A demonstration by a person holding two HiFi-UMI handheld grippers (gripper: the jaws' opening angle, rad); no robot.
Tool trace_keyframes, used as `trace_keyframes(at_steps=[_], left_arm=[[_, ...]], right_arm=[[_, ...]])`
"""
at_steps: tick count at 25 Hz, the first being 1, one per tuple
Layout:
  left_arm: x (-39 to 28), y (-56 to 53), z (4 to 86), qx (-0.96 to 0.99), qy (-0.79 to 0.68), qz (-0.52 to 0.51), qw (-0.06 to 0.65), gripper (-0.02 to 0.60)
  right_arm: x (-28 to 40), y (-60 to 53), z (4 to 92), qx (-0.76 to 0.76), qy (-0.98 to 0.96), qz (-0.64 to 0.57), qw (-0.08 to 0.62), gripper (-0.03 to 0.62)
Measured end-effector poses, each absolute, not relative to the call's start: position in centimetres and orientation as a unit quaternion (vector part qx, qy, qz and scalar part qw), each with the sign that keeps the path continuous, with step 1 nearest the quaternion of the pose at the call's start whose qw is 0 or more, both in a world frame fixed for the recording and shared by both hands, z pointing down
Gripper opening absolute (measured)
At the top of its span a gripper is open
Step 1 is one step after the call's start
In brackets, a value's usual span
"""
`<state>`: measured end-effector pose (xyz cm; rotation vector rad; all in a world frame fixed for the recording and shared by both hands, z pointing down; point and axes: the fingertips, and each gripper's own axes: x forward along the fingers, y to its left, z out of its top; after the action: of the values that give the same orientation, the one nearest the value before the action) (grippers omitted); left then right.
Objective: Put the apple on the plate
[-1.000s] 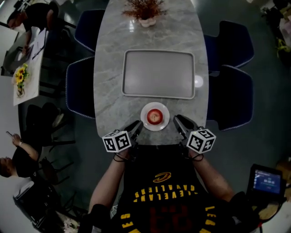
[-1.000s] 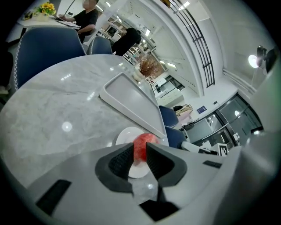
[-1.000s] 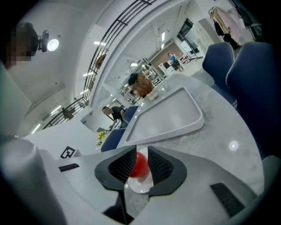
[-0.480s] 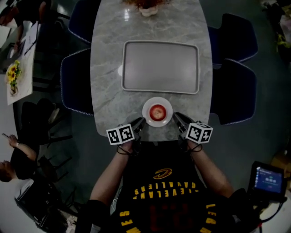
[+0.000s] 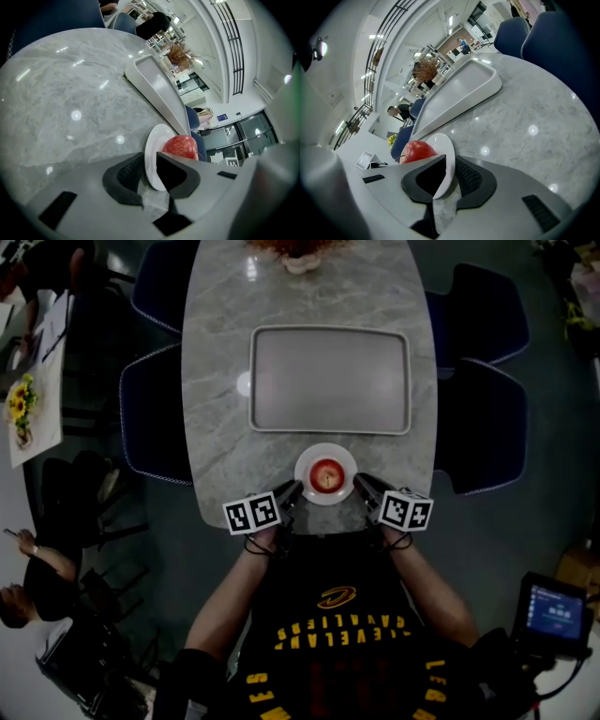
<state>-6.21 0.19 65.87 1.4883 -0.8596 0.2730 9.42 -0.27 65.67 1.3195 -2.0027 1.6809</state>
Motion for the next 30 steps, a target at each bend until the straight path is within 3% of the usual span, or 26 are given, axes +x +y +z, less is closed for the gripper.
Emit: trace_keyframes(at_steps=[11, 13, 30], left_arm=[[-6.1, -0.1, 66.3, 0.655, -0.359, 0.137, 0.651, 0.081], [-6.1, -0.1, 66.3, 0.654, -0.358, 0.141, 0.651, 0.037], [-6.3, -0.3, 65.9, 0.649, -0.353, 0.143, 0.659, 0.034]], right_arm=[[8.9, 0.4, 66.5, 0.44, -0.663, 0.594, 0.118, 0.064], [8.8, 0.5, 66.5, 0.438, -0.662, 0.597, 0.117, 0.063], [8.7, 0.3, 66.0, 0.431, -0.651, 0.617, 0.1, 0.041]])
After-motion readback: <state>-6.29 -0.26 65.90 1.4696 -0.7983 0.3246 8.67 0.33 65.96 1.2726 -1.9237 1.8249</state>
